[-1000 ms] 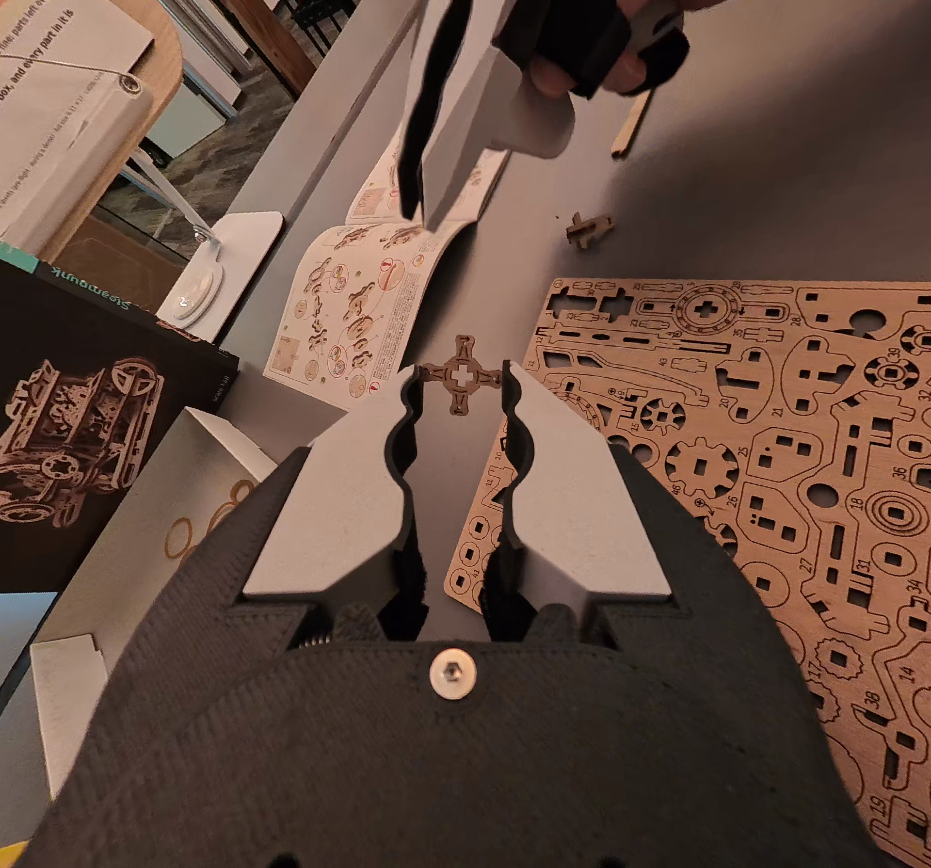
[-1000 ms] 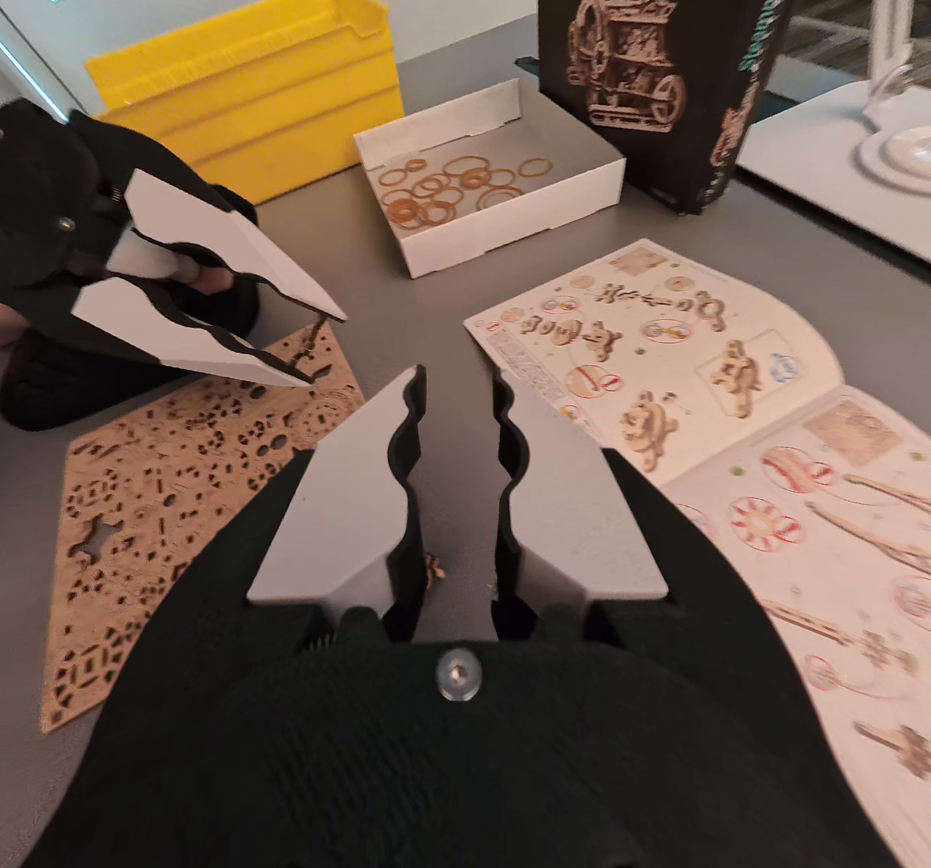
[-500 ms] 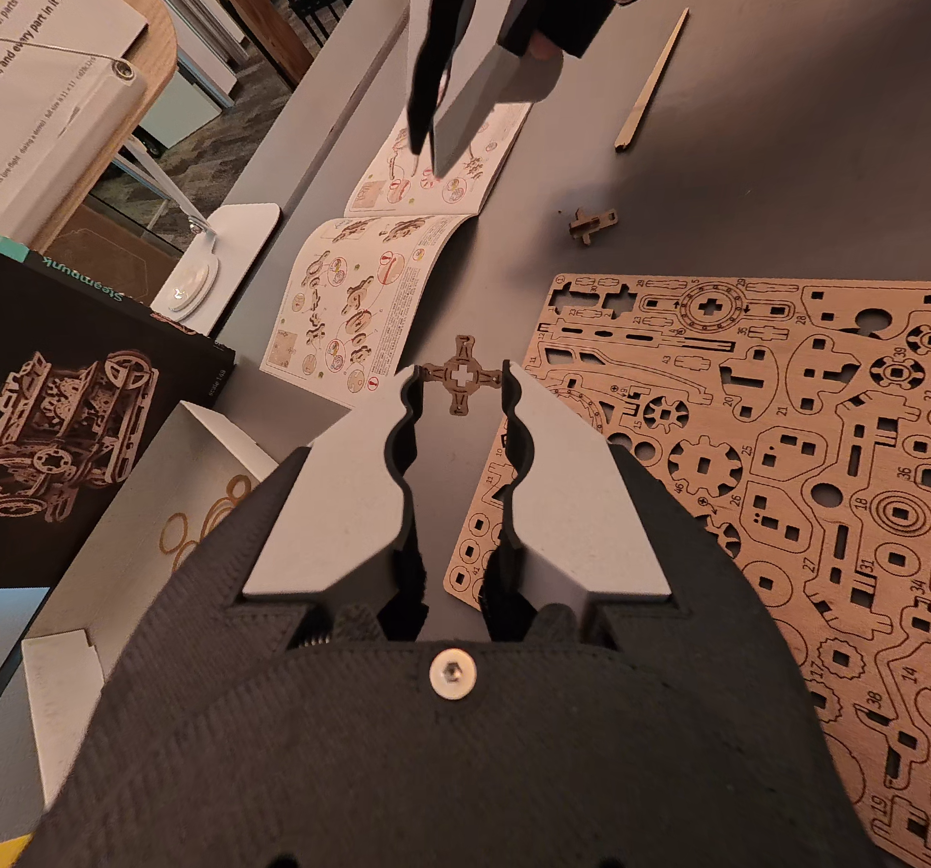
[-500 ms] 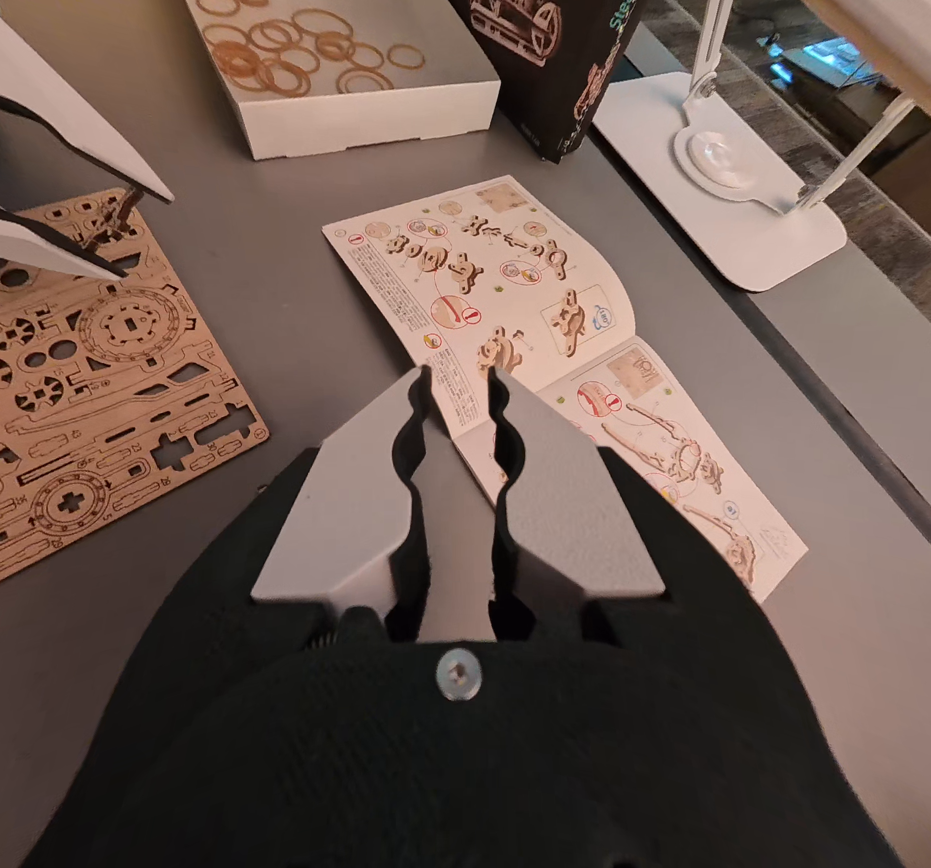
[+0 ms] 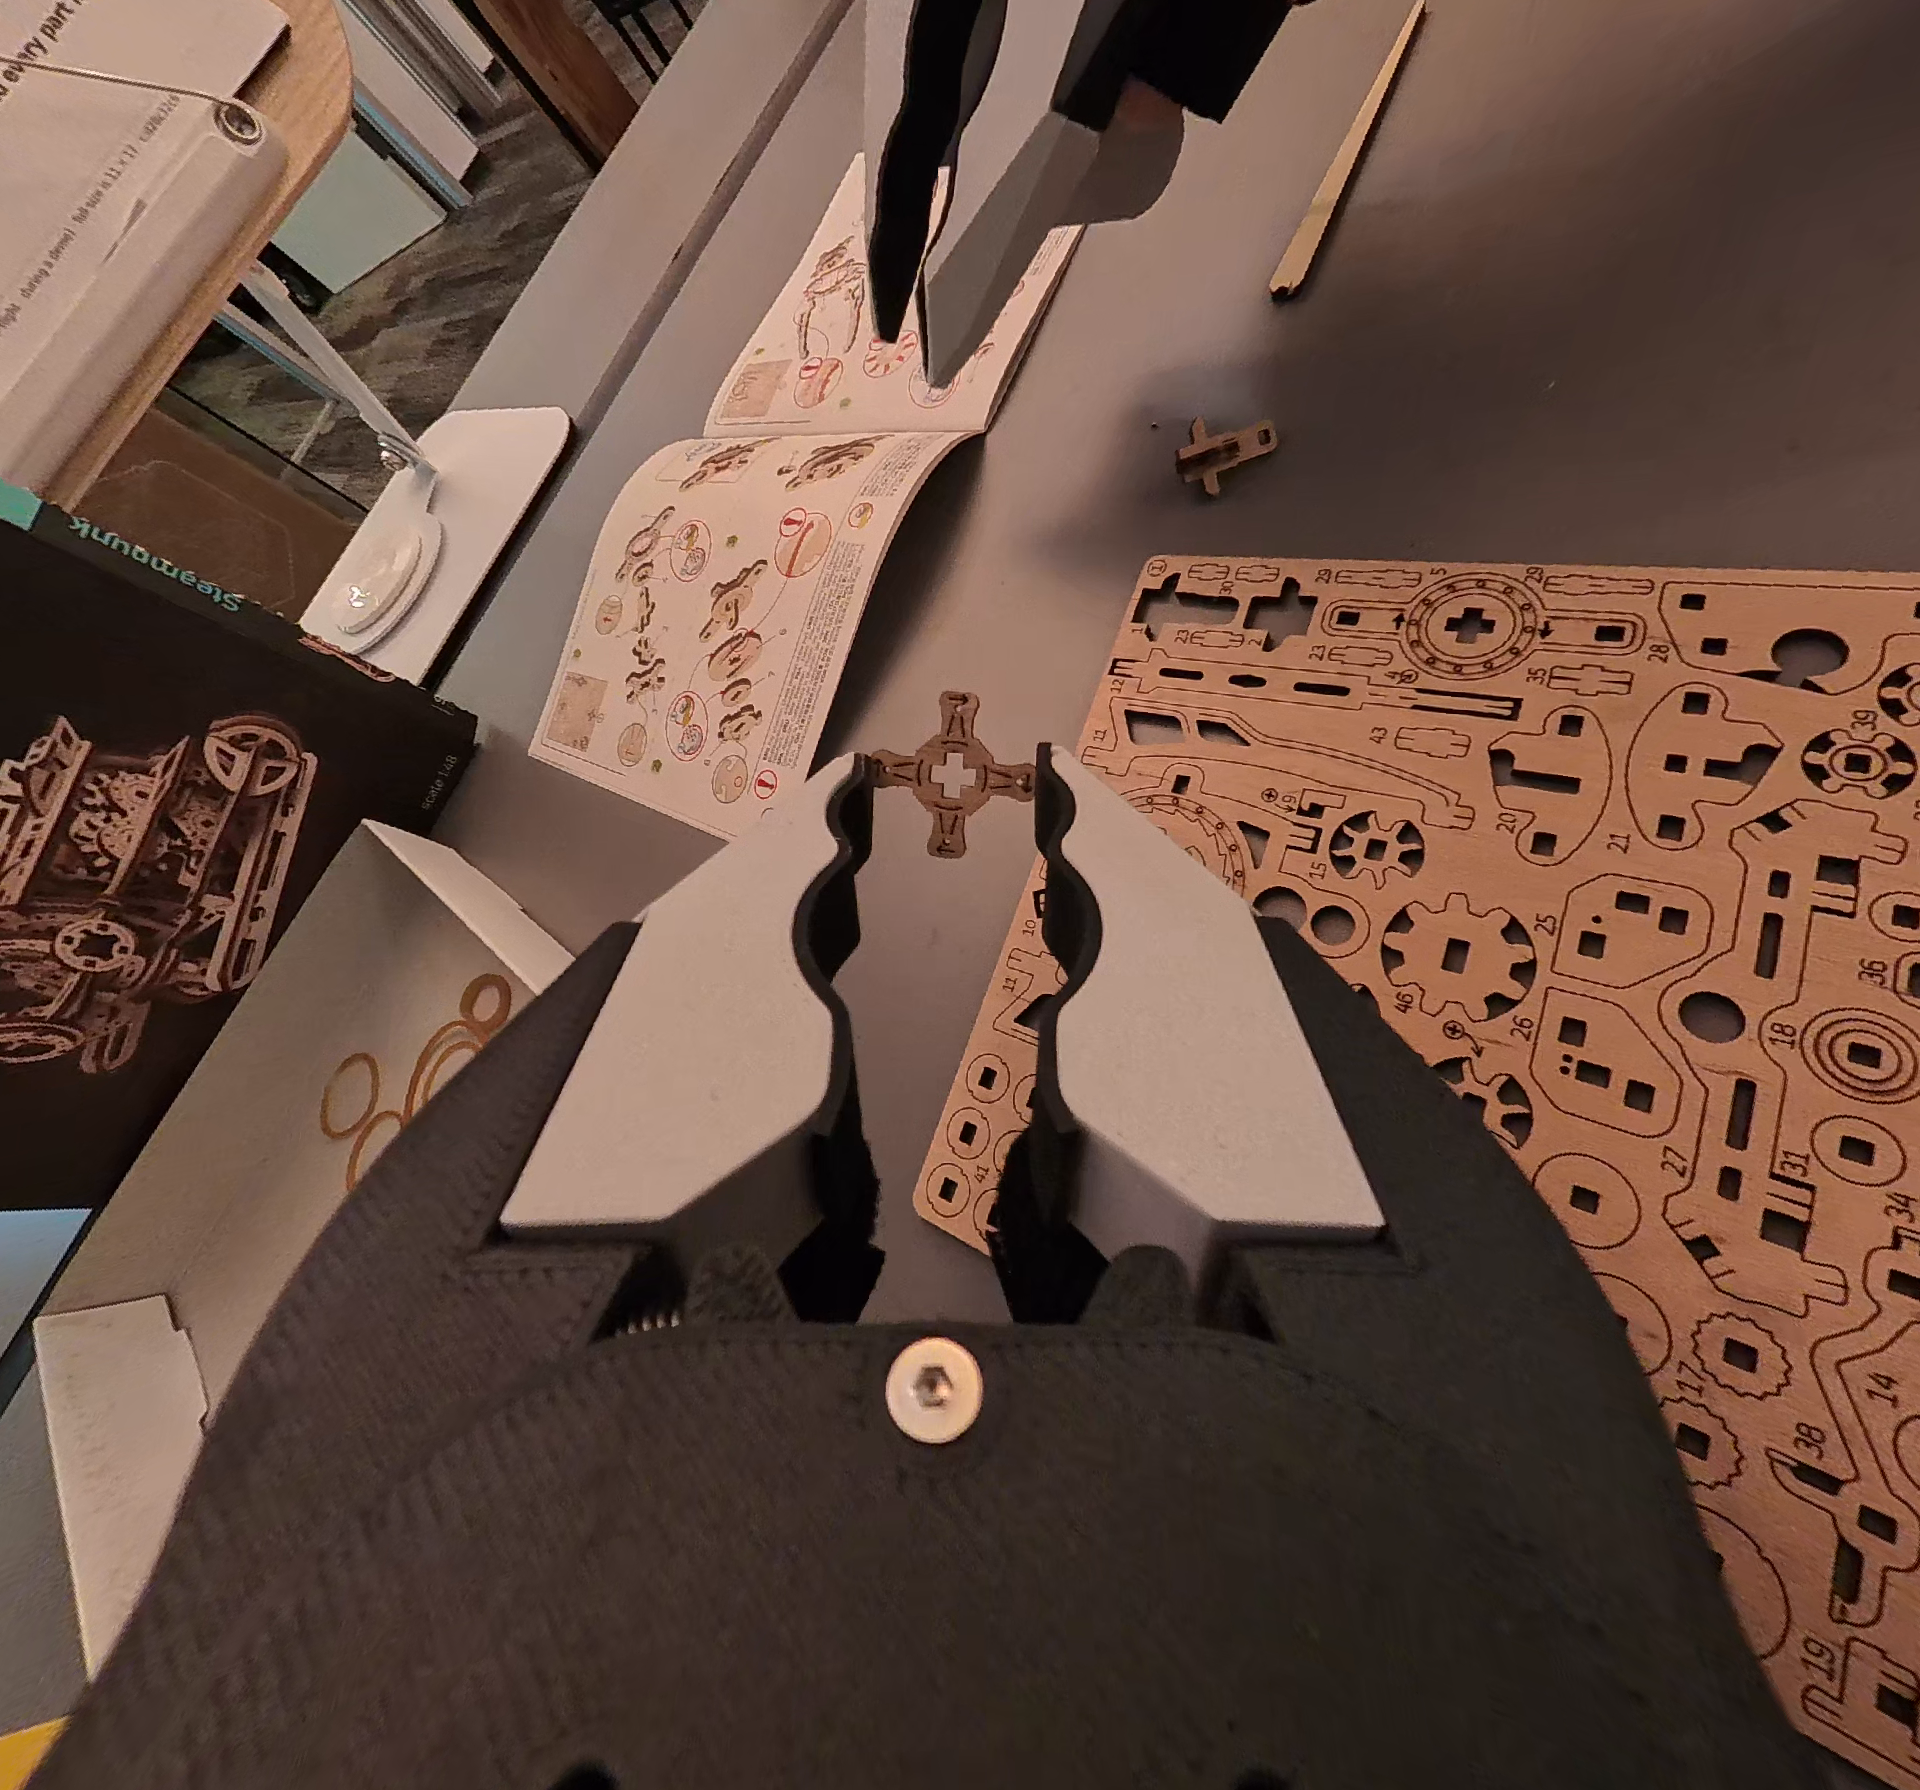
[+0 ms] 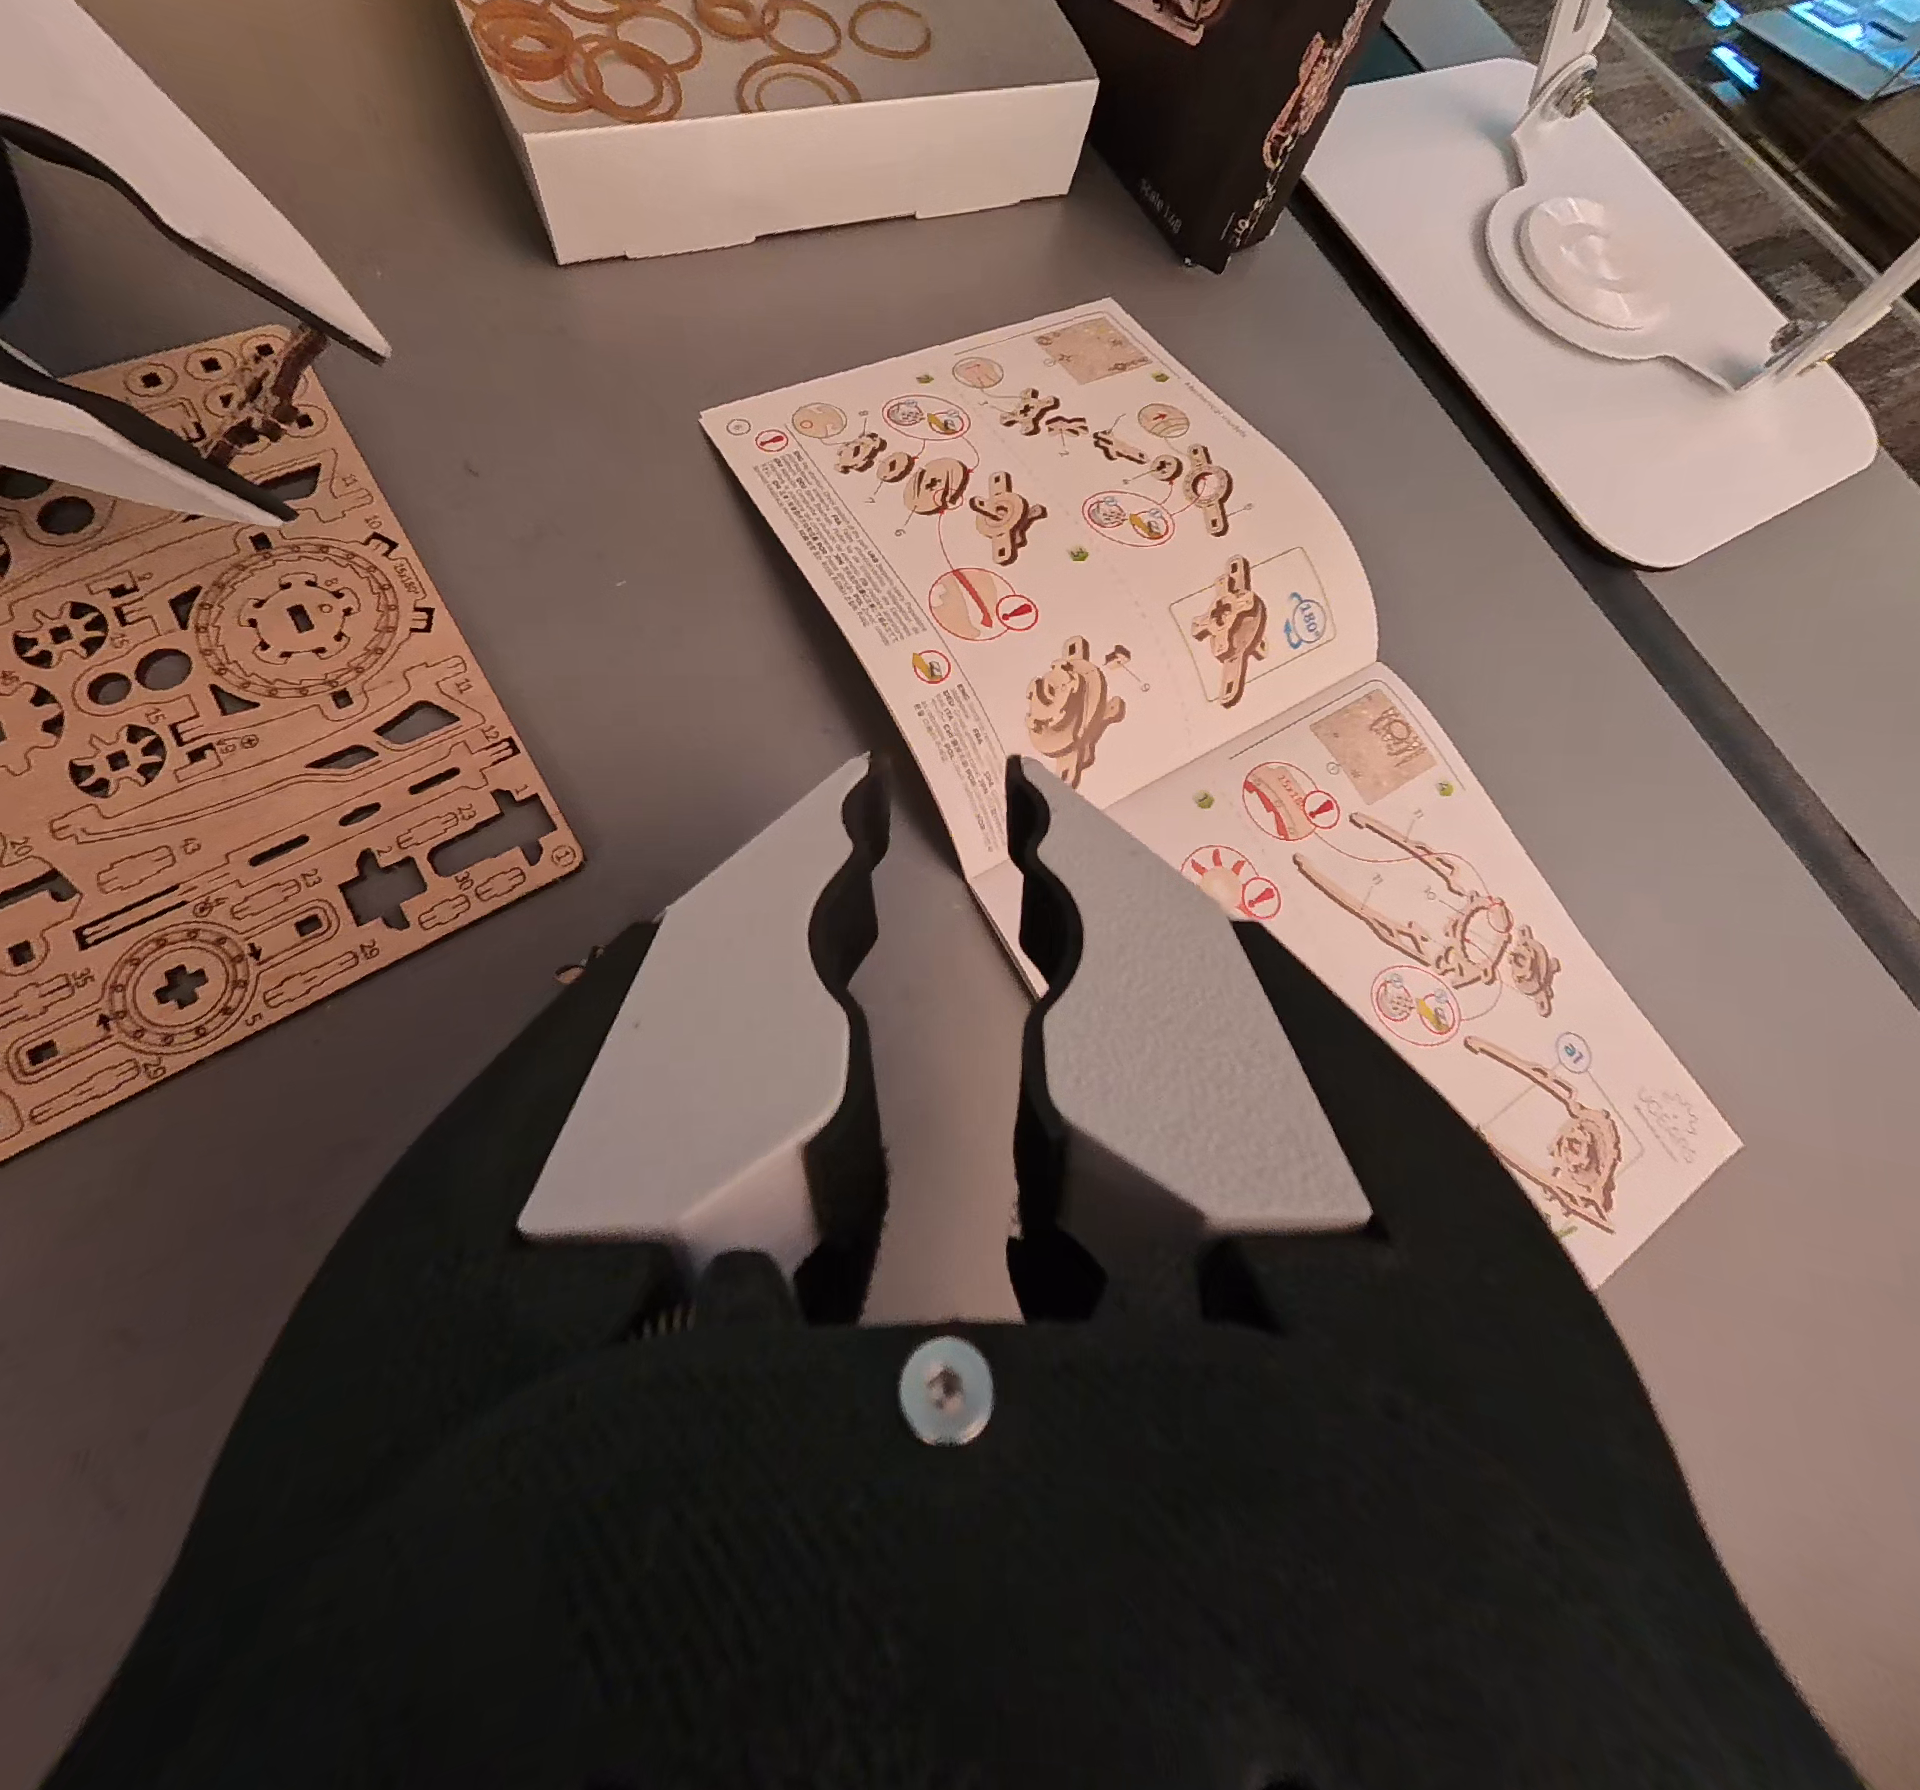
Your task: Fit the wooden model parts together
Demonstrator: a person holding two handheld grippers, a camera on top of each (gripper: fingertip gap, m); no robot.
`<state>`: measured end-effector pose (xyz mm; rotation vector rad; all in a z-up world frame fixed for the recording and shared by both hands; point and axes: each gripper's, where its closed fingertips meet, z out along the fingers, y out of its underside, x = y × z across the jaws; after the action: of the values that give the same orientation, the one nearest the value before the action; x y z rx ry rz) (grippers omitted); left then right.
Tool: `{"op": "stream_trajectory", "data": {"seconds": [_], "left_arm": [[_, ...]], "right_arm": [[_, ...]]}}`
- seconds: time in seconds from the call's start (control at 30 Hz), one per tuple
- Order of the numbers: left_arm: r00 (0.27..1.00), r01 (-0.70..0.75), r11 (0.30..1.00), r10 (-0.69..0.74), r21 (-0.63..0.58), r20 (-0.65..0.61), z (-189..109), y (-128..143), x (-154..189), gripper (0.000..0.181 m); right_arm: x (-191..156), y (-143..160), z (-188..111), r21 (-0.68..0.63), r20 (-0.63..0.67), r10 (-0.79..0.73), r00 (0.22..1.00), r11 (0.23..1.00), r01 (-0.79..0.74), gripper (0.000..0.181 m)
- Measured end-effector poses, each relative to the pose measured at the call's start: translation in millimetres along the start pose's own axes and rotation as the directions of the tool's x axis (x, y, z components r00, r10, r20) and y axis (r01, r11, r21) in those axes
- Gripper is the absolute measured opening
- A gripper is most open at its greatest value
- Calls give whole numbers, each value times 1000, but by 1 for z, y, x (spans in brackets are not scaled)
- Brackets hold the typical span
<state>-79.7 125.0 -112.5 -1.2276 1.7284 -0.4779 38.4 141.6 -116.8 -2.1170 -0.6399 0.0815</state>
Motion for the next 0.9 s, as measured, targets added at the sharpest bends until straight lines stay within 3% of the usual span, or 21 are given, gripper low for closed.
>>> {"op": "stream_trajectory", "data": {"seconds": [0.27, 0.43, 0.5, 0.57, 0.7, 0.9], "left_arm": [[1000, -14, 1000, 14, -4, 2, 0, 0, 1, 29], [1000, -18, 1000, 18, -5, 2, 0, 0, 2, 29], [1000, -19, 1000, 19, -6, 2, 1, 0, 2, 29], [1000, -21, 1000, 21, -6, 3, 1, 1, 2, 29], [1000, -24, 1000, 24, -10, 2, 1, 1, 2, 29], [1000, -17, 1000, 17, -10, -2, 1, 2, 2, 29]], "right_arm": [[3, 2, -3, -8, 13, 12, 1000, 1000, -12, 20], [6, 6, -13, -45, 30, 14, 999, 999, -13, 10], [1, 6, -18, -47, 91, 47, 995, 998, -43, 9], [-19, 8, -23, -74, 238, 75, 968, 996, -59, 9], [-52, 30, -29, -218, 403, 121, 907, 975, -34, 16], [-71, 54, -25, -341, 432, 108, 896, 939, 51, 27]]}}
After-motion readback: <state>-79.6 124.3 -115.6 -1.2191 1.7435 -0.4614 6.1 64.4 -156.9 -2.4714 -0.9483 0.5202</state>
